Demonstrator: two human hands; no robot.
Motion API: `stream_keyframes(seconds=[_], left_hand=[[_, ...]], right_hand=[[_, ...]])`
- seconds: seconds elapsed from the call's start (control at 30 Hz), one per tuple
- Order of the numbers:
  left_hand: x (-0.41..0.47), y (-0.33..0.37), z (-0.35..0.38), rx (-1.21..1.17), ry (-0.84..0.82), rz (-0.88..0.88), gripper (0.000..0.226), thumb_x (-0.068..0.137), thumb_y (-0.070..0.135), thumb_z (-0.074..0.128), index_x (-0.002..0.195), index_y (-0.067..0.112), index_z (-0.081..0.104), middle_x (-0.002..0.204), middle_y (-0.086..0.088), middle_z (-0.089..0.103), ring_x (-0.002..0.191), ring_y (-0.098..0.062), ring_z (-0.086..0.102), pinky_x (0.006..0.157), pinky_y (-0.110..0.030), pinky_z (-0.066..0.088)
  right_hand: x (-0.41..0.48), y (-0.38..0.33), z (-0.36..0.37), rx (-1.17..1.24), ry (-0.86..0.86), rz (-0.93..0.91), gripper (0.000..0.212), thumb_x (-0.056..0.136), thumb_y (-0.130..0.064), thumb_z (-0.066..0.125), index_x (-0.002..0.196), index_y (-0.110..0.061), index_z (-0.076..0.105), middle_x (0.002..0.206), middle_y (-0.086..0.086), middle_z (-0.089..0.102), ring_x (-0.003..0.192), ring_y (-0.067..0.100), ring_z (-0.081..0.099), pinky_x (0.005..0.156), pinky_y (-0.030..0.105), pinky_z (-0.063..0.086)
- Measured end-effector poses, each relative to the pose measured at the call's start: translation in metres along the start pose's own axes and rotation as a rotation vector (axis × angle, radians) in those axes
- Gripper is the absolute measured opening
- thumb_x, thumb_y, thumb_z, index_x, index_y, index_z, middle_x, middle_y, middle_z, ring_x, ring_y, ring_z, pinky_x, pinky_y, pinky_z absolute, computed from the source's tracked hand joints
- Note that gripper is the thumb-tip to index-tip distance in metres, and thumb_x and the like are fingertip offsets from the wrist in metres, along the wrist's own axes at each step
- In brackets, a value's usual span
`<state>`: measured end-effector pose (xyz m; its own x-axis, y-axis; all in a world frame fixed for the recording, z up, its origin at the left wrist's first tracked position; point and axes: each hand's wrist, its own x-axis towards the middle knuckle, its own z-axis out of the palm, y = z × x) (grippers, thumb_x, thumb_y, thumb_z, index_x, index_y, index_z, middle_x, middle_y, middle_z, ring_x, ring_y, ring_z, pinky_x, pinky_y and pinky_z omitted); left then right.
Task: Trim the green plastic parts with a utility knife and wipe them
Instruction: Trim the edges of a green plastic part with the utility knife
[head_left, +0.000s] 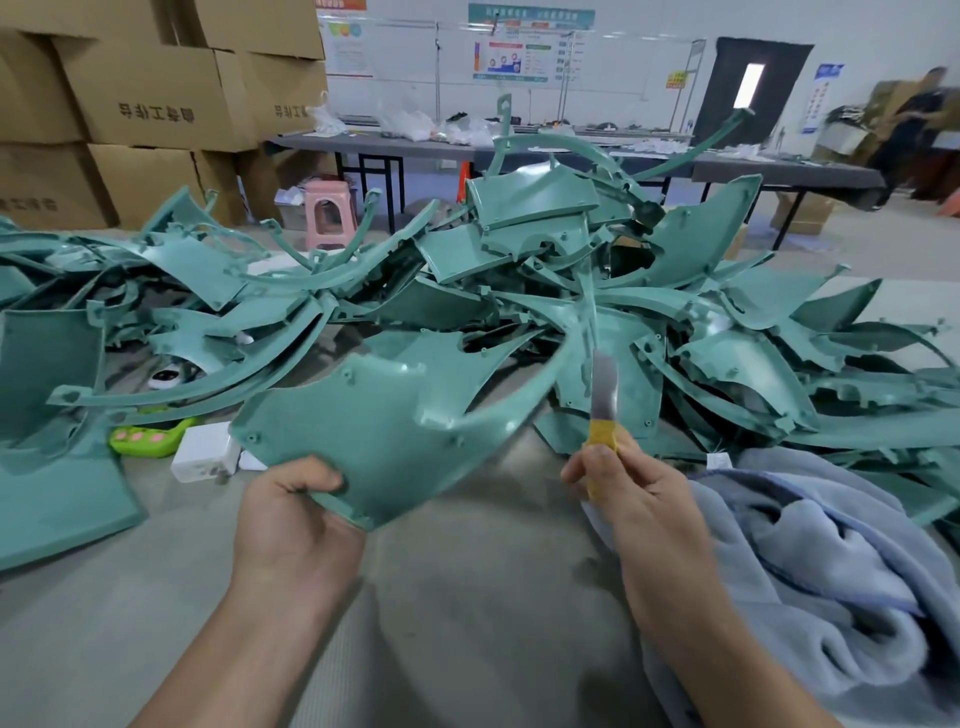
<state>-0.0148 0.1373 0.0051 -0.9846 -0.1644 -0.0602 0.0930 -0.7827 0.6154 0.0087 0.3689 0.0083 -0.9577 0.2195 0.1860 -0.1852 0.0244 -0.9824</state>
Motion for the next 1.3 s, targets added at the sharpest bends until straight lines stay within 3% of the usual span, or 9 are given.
stream_keyframes(seconds=[0.13, 0.27, 0.33, 0.47, 0.6, 0.77, 0.93, 1.07, 1.3], left_hand=[[-0.005, -0.006, -0.001, 0.116, 0.012, -0.062, 0.063, 0.06, -0.006, 0.035, 0.096, 0.015, 0.082, 0.121, -0.006, 0.074, 0.113, -0.029, 0.071, 0.102, -0.049, 0.049], [-0.007, -0.023, -0.002, 0.415, 0.125, -0.12, 0.053, 0.059, -0.001, 0.057, 0.109, 0.002, 0.072, 0.108, -0.004, 0.071, 0.084, -0.022, 0.068, 0.076, -0.032, 0.047], [-0.004, -0.023, -0.001, 0.535, 0.208, -0.025, 0.07, 0.072, -0.012, 0.054, 0.138, 0.015, 0.057, 0.115, 0.004, 0.072, 0.094, -0.016, 0.066, 0.073, -0.031, 0.042], [-0.006, -0.009, -0.001, 1.044, 0.185, 0.547, 0.09, 0.086, -0.003, 0.071, 0.155, 0.037, 0.029, 0.15, 0.01, 0.046, 0.13, -0.001, 0.05, 0.102, -0.032, 0.046], [-0.015, -0.013, -0.008, 1.63, -0.083, 1.109, 0.057, 0.08, 0.015, 0.064, 0.136, 0.018, 0.058, 0.135, 0.002, 0.061, 0.13, -0.019, 0.053, 0.118, -0.046, 0.034], [-0.02, -0.015, -0.006, 1.659, -0.383, 1.201, 0.013, 0.086, 0.036, 0.073, 0.089, 0.026, 0.081, 0.09, 0.017, 0.077, 0.085, -0.003, 0.07, 0.11, -0.039, 0.037], [-0.024, -0.016, -0.003, 1.724, -0.144, 1.463, 0.009, 0.087, 0.016, 0.077, 0.088, 0.024, 0.081, 0.09, 0.011, 0.078, 0.085, -0.013, 0.064, 0.082, -0.035, 0.036], [-0.018, -0.017, -0.007, 1.883, -0.102, 1.35, 0.032, 0.076, -0.002, 0.068, 0.087, 0.026, 0.082, 0.091, 0.011, 0.077, 0.08, -0.019, 0.065, 0.081, -0.037, 0.037], [-0.008, -0.015, -0.016, 1.832, -0.195, 1.243, 0.026, 0.085, 0.006, 0.066, 0.084, 0.025, 0.083, 0.088, 0.012, 0.078, 0.078, -0.019, 0.07, 0.095, -0.043, 0.041]], right_hand=[[-0.005, -0.014, 0.0, 0.57, -0.282, 0.166, 0.03, 0.093, -0.023, 0.061, 0.067, -0.009, 0.068, 0.132, 0.012, 0.068, 0.129, 0.026, 0.059, 0.1, 0.05, 0.051], [-0.003, -0.02, -0.009, 0.576, -0.279, 0.103, 0.026, 0.093, -0.023, 0.06, 0.074, -0.006, 0.066, 0.127, 0.021, 0.066, 0.112, 0.031, 0.061, 0.105, 0.051, 0.041], [0.001, -0.019, -0.013, 0.527, -0.186, 0.097, 0.029, 0.093, -0.021, 0.053, 0.069, -0.009, 0.066, 0.118, 0.017, 0.07, 0.104, 0.025, 0.063, 0.102, 0.047, 0.041], [0.007, -0.016, -0.016, 0.469, -0.144, 0.07, 0.028, 0.09, -0.023, 0.052, 0.068, -0.011, 0.065, 0.114, 0.014, 0.071, 0.102, 0.023, 0.064, 0.099, 0.045, 0.044], [0.007, -0.014, -0.016, 0.476, -0.223, 0.046, 0.031, 0.094, -0.023, 0.05, 0.071, -0.014, 0.068, 0.118, 0.012, 0.069, 0.103, 0.022, 0.062, 0.095, 0.044, 0.044], [0.013, -0.009, -0.017, 0.28, -0.094, 0.057, 0.035, 0.101, -0.017, 0.052, 0.068, -0.011, 0.064, 0.123, 0.002, 0.071, 0.101, 0.011, 0.064, 0.091, 0.036, 0.047], [0.011, -0.007, -0.023, -0.277, 0.109, -0.199, 0.037, 0.1, -0.013, 0.056, 0.065, -0.018, 0.065, 0.081, -0.01, 0.068, 0.07, -0.003, 0.059, 0.063, 0.013, 0.042], [0.001, -0.004, -0.013, -0.288, -0.206, -0.146, 0.033, 0.095, -0.033, 0.055, 0.07, -0.013, 0.062, 0.051, 0.002, 0.055, 0.045, 0.012, 0.043, 0.045, 0.029, 0.034], [-0.004, 0.005, -0.007, -0.651, -0.483, -0.168, 0.034, 0.098, -0.033, 0.055, 0.068, -0.019, 0.056, 0.052, -0.008, 0.047, 0.048, 0.004, 0.04, 0.048, 0.023, 0.033]])
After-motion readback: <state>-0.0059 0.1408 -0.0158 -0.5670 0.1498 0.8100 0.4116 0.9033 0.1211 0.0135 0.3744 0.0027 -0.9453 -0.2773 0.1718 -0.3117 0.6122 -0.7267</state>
